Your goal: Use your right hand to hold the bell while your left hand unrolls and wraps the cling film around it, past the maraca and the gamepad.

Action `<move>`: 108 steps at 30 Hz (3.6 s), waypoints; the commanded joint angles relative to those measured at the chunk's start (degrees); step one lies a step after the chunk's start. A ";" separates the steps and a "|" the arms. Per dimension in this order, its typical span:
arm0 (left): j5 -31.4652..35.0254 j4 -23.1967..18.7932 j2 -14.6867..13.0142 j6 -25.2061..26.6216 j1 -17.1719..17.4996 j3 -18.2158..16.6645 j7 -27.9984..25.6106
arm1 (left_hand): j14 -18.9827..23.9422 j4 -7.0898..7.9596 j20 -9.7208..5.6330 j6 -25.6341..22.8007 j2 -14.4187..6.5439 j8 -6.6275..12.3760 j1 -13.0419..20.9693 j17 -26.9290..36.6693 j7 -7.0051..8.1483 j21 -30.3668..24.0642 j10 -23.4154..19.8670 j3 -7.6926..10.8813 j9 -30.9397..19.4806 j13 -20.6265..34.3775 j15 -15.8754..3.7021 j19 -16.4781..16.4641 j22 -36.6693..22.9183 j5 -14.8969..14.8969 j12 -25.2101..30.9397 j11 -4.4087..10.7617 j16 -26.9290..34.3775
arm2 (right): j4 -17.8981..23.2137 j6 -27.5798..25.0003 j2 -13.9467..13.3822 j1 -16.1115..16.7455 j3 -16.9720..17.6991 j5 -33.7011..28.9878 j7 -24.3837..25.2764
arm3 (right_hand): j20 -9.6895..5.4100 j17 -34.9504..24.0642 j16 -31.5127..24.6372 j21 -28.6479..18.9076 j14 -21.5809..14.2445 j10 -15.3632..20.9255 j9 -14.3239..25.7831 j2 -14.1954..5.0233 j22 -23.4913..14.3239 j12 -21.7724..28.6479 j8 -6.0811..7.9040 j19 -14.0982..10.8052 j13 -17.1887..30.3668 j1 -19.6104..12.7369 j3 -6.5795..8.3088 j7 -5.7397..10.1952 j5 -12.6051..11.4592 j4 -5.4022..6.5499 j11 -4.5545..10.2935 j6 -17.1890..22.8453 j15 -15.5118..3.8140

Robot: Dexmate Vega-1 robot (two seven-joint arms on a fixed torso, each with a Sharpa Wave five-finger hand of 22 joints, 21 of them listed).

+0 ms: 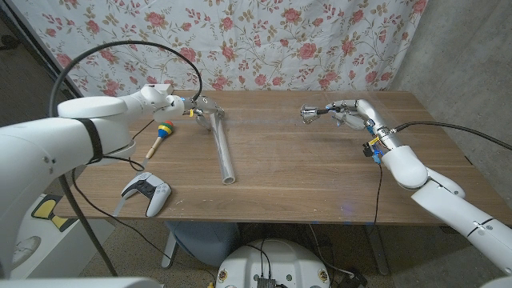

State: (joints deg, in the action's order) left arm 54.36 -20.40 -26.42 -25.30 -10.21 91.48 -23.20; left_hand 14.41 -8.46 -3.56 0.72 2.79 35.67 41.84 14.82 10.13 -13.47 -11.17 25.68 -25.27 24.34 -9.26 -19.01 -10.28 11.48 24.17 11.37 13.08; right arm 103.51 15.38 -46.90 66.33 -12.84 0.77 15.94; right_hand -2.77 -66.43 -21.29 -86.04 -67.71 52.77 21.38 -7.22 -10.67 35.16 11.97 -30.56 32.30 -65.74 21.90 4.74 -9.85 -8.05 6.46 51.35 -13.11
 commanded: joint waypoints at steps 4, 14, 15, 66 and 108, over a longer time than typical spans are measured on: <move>-0.94 0.22 0.62 1.32 0.43 0.17 2.12 | 1.89 -0.34 2.22 -0.40 -0.23 0.84 0.32 0.12 -0.40 -0.99 -0.49 0.05 -0.10 0.42 -0.19 -3.06 -0.20 -0.11 0.40 -0.20 -0.17 | -0.55 0.08 0.19 -0.32 -0.36 0.11 0.01 | -8.72 -0.23 0.25 -0.28 -0.47 0.26 0.20 -0.26 -0.12 -0.11 -0.05 0.32 0.13 0.26 0.45 0.10 -0.48 -0.11 0.34 0.50 -0.01; -1.22 0.33 1.53 2.81 0.62 0.39 2.72 | 1.83 -0.44 3.38 0.59 0.01 0.92 0.59 -0.34 -0.62 0.20 0.90 0.07 0.13 0.58 -0.01 -1.29 -0.14 -0.18 -0.04 -0.55 -0.90 | -0.75 0.06 0.23 -0.54 -0.63 -0.23 0.18 | -8.73 -0.24 0.37 -0.29 -0.47 0.31 0.20 -0.24 -0.12 -0.21 -0.06 0.36 0.14 0.31 0.52 0.11 -0.49 -0.11 0.30 0.49 -0.02; -0.86 0.31 1.58 3.01 0.58 0.69 2.25 | 1.33 -0.44 3.07 0.67 0.04 0.95 0.62 -0.44 -0.57 0.43 1.05 0.07 0.18 0.59 0.05 -0.89 -0.13 -0.19 -0.08 -0.64 -1.20 | -0.85 0.21 0.23 -0.58 -0.66 -0.29 0.21 | -8.73 -0.29 0.34 -0.29 -0.50 0.37 0.20 -0.24 -0.12 -0.17 -0.06 0.38 0.19 0.31 0.53 0.04 -0.49 -0.11 0.22 0.50 -0.01; -2.42 0.17 2.71 -1.21 1.57 1.05 2.45 | 26.99 -0.60 0.76 -3.36 -3.45 4.41 5.88 5.61 -0.82 -3.62 -12.00 -2.65 4.43 7.55 -3.52 -14.02 -1.51 -0.72 12.05 0.45 9.95 | -0.89 0.96 -0.13 0.59 0.27 -0.20 1.12 | -8.72 -0.48 0.75 -0.34 -0.56 0.57 0.19 -0.15 -0.10 -0.55 -0.05 0.46 0.41 0.52 0.85 0.20 -0.48 -0.15 0.29 0.62 0.00; -5.24 -0.06 3.04 -3.52 3.51 -0.27 6.25 | 49.10 -1.47 -6.32 -16.17 -5.33 10.53 12.45 12.57 -0.80 -20.62 -19.79 -2.03 4.81 16.57 -4.15 -39.44 -6.43 -0.46 23.70 0.37 15.79 | 0.44 0.42 0.15 1.53 1.20 -1.01 1.18 | -8.70 -0.58 1.06 -0.38 -0.57 0.65 0.16 -0.02 -0.10 -0.86 -0.07 0.56 0.71 0.62 1.07 0.23 -0.47 -0.22 0.40 0.73 -0.04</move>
State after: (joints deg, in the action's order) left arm 49.77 -20.60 -23.80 -28.99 -7.58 91.24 -19.08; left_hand 43.18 -9.17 4.29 -12.29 -2.18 44.70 52.28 24.91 8.90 -31.99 -24.81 24.19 -19.36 34.01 3.64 -43.85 -15.04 10.88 40.97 7.74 27.08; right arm 103.95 16.11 -47.14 68.22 -11.38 0.04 17.16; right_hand -2.96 -66.74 -20.31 -86.04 -67.91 53.13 21.38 -7.09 -10.68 34.51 11.92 -30.34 32.83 -65.44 22.45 5.03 -9.86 -8.13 6.51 51.65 -13.30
